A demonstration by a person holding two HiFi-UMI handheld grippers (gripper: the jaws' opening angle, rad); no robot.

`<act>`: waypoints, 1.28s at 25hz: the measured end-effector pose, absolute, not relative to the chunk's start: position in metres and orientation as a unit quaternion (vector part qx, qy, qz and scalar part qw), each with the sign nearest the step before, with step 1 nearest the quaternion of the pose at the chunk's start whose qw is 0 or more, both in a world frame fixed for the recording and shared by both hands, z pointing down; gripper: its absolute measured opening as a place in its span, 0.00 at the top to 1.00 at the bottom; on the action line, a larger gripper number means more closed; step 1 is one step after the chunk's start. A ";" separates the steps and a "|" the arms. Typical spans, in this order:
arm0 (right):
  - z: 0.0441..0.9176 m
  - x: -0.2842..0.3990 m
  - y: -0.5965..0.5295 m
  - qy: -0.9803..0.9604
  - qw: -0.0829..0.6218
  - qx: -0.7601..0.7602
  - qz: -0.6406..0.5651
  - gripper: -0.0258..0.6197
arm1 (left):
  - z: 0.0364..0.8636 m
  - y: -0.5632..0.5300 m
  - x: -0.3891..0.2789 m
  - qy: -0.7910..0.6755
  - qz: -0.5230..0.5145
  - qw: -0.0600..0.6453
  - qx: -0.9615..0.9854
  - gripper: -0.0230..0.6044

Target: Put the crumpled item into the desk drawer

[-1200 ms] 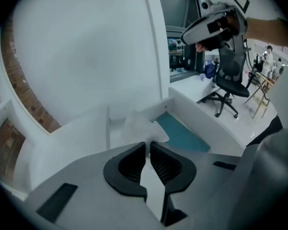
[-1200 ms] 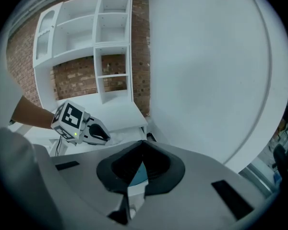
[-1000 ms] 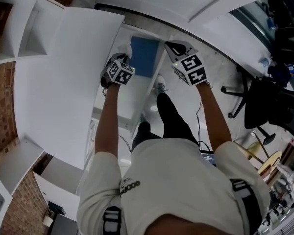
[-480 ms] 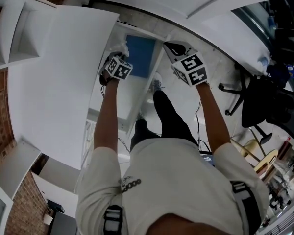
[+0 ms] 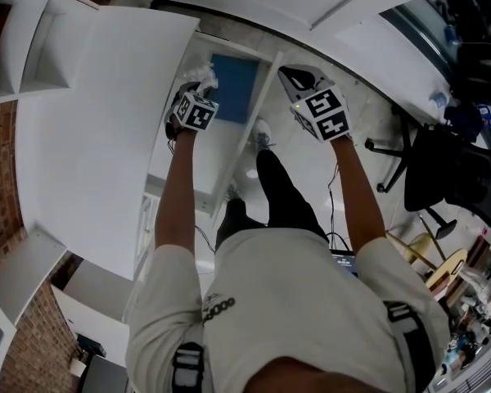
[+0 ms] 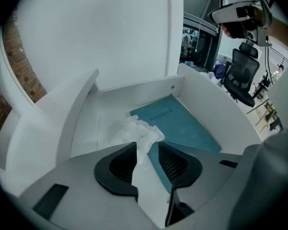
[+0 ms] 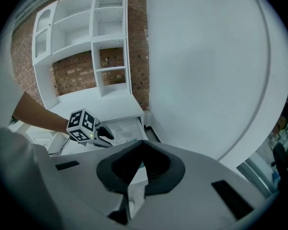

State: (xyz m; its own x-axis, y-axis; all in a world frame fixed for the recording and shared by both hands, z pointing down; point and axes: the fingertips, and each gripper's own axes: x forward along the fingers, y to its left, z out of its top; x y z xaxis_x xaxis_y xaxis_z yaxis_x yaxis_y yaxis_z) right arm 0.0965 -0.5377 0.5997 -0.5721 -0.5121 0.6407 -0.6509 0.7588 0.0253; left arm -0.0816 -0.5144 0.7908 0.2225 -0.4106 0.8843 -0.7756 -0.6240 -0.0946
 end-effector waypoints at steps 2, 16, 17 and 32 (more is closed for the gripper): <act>0.590 0.097 -0.533 -0.880 0.320 0.337 0.096 0.95 | 0.774 -0.510 -0.084 -0.396 0.476 0.179 0.764 0.73; 0.477 0.073 -0.464 -0.883 0.270 0.384 -0.003 0.95 | 0.590 -0.453 -0.142 -0.502 0.339 0.080 0.792 0.93; 0.469 0.069 -0.458 -0.883 0.267 0.385 -0.011 0.95 | 0.578 -0.447 -0.147 -0.506 0.330 0.073 0.794 0.93; 0.374 0.018 -0.354 -0.878 0.235 0.404 -0.104 0.95 | 0.421 -0.333 -0.213 -0.553 0.233 -0.045 0.799 0.93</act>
